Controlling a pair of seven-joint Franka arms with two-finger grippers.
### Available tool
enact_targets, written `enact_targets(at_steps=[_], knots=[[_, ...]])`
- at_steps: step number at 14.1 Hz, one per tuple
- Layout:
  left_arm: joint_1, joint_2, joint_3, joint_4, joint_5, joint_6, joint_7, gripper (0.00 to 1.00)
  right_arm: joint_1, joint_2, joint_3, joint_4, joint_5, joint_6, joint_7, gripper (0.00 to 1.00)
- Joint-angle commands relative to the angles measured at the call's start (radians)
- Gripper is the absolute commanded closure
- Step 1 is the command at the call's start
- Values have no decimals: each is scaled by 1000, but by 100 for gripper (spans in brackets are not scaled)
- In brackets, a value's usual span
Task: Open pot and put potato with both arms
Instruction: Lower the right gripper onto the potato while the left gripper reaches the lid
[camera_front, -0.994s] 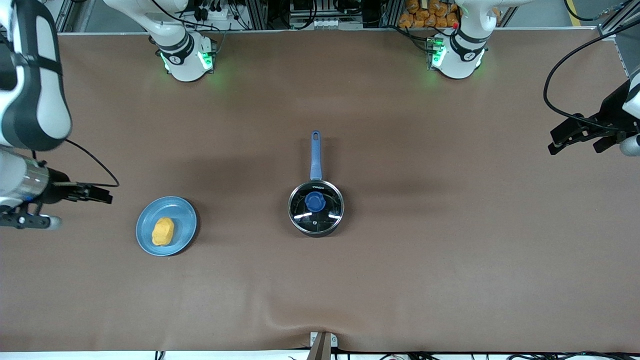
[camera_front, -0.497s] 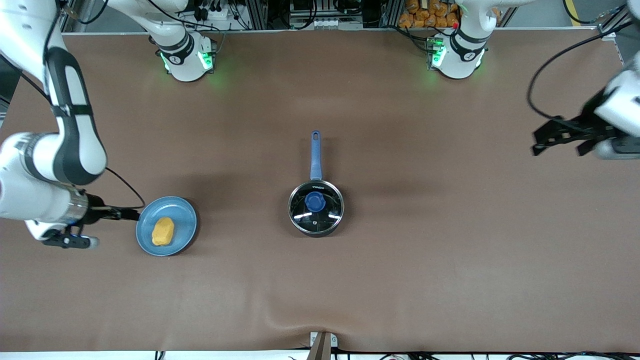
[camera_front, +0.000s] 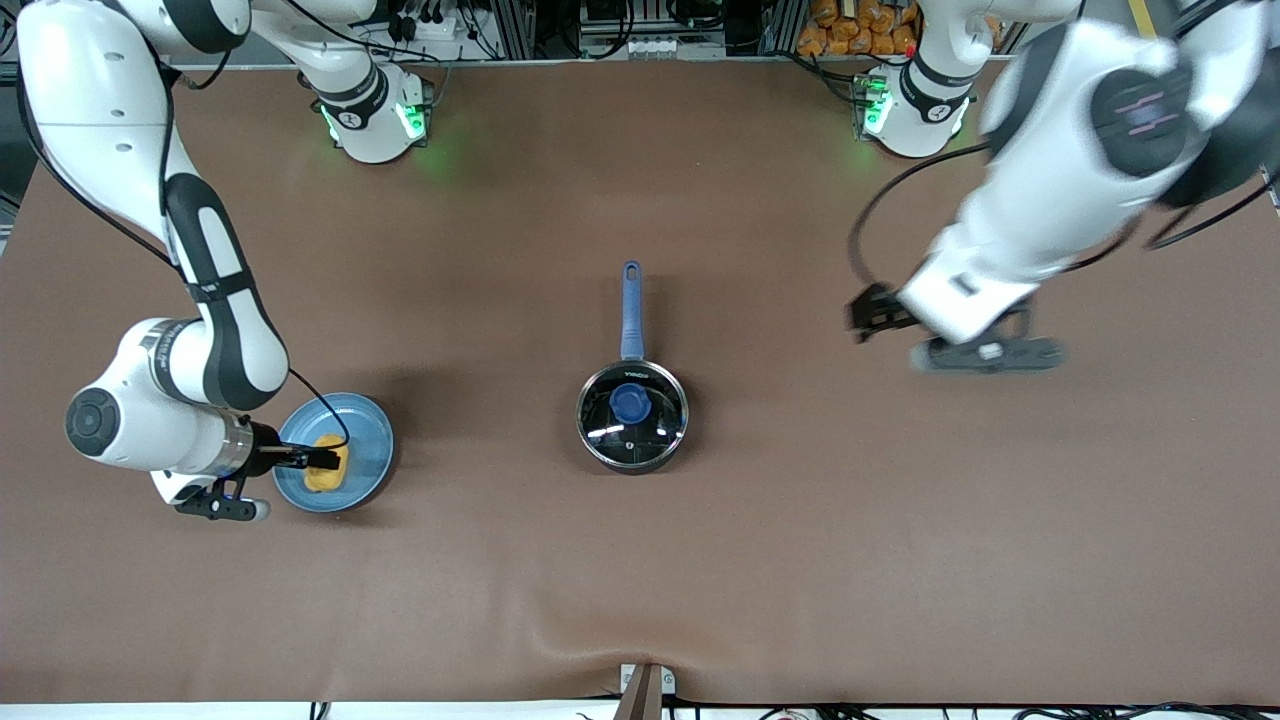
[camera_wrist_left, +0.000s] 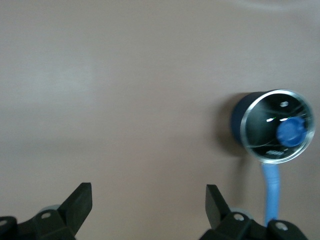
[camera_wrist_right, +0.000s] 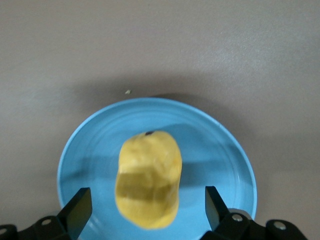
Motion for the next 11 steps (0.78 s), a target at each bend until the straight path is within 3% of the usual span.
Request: enact_targets(at_steps=[1, 6, 9, 11], knots=[[-79, 126, 13, 115, -5, 59, -72, 0, -6, 26, 0, 14, 27, 26, 3, 0], [-263, 295, 68, 176, 62, 260, -229, 0, -9, 46, 0, 3, 73, 46, 2, 0], [-417, 421, 204, 239, 81, 338, -336, 0, -10, 44, 0, -1, 73, 43, 2, 0], [-479, 455, 255, 239, 79, 400, -339, 0, -9, 43, 0, -1, 73, 41, 0, 33]])
